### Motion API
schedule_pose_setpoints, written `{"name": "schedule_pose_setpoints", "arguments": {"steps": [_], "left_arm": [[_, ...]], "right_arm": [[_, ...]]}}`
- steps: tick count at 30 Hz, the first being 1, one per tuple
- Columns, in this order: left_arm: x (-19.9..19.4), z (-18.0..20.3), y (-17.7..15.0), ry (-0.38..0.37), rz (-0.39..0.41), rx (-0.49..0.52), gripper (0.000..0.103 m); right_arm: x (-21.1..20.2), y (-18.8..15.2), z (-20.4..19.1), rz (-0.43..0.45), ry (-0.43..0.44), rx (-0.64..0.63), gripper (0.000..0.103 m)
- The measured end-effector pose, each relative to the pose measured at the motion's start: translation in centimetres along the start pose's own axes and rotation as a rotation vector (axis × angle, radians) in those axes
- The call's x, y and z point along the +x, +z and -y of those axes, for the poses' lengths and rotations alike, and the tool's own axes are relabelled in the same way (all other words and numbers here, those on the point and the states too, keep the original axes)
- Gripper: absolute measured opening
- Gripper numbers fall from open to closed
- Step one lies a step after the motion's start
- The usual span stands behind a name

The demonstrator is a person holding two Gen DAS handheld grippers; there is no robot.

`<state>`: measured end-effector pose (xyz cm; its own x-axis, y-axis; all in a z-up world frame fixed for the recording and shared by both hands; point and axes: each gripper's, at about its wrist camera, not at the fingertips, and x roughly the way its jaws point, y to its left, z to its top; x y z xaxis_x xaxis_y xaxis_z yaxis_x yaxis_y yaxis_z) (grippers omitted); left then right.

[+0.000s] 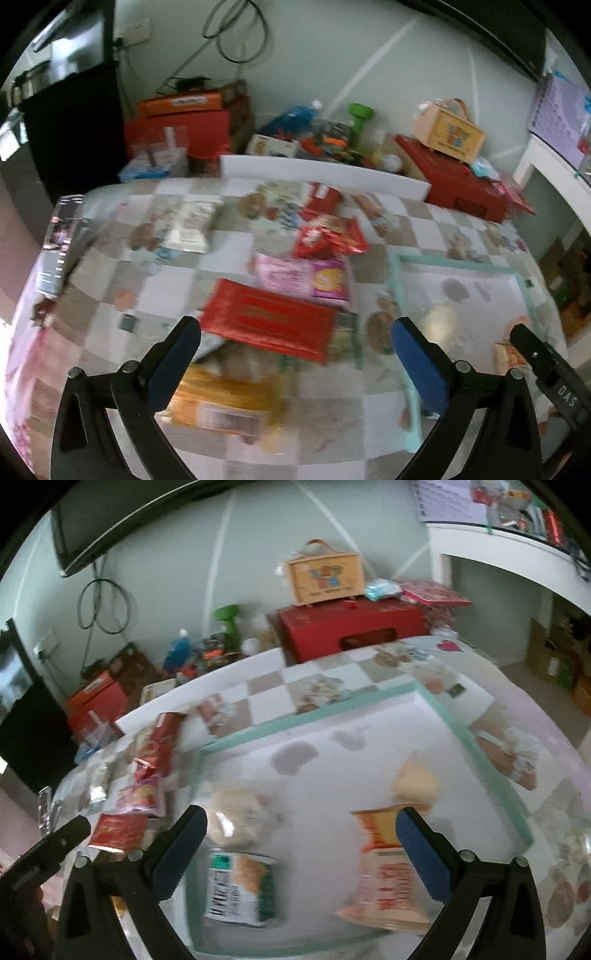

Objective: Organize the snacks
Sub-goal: 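Move both open grippers back toward the snack heap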

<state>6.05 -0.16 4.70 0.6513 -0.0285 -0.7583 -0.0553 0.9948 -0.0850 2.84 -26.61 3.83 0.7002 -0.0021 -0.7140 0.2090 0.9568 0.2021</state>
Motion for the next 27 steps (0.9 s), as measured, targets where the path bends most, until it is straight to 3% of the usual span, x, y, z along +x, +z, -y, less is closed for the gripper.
{"name": "schedule_pose_setpoints", "arguments": {"steps": [4,9,15,19,23,27], "left_arm": [[-0.3,-2.6,0.3,0.02,0.004,-0.035,0.102],[-0.1,-6.5,0.4,-0.033,-0.03,-0.157,0.103],[0.3,-8.9,-0.3,0.004,-0.054,-0.215,0.103],[1.4,-10.2,-1.2,-0.023,-0.126,-0.279,0.103],[2.8,-10.7,-2.4,0.002,-0.205,-0.3,0.103],[3.9,-10.4,-3.2,-0.026,-0.257,-0.32,0.103]], "right_arm": [[0.5,-0.1,-2.1,0.002,0.016,-0.015,0.103],[0.9,-0.4,-5.3,0.009,0.056,-0.067,0.103],[1.6,-1.8,-9.9,-0.043,0.124,-0.152,0.103],[2.2,-3.1,-12.7,-0.093,0.149,-0.215,0.103],[2.9,-4.2,-14.3,-0.137,0.155,-0.25,0.103],[2.9,-4.5,-14.5,-0.131,0.143,-0.271,0.103]]}}
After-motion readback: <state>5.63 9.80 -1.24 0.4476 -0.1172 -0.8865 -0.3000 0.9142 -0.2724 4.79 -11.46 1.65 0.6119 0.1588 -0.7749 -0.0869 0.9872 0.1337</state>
